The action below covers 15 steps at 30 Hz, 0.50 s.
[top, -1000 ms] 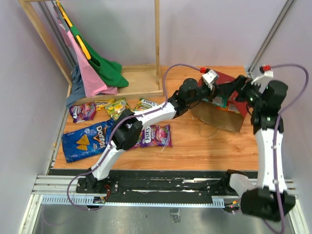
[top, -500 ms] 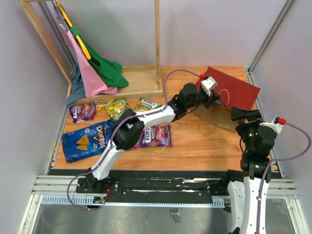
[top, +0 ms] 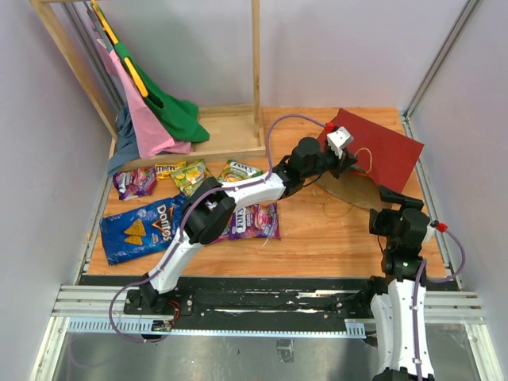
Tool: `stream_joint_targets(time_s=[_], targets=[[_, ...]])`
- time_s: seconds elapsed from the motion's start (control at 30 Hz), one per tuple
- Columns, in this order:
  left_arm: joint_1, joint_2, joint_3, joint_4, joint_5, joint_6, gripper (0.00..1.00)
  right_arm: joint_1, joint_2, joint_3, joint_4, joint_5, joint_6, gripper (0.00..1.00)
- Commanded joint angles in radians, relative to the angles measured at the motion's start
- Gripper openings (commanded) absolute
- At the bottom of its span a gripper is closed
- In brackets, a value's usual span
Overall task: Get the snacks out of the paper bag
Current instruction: Adjust the paper bag at the center of the board.
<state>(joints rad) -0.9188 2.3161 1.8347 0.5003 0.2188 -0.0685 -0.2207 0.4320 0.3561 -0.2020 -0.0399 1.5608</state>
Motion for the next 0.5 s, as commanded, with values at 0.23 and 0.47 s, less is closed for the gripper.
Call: stream_joint_targets(time_s=[0.23, 0.47], targets=[[-0.002, -0.013, 0.026, 0.034, 0.0, 0.009, 0.01, -0.016, 0.313, -0.064, 0.481, 0.169, 0.136, 0.84], [-0.002, -0.004, 0.037, 0.013, -0.008, 0.019, 0.01, -0.016, 0.557, -0.015, 0.725, 0.141, 0.119, 0.79]])
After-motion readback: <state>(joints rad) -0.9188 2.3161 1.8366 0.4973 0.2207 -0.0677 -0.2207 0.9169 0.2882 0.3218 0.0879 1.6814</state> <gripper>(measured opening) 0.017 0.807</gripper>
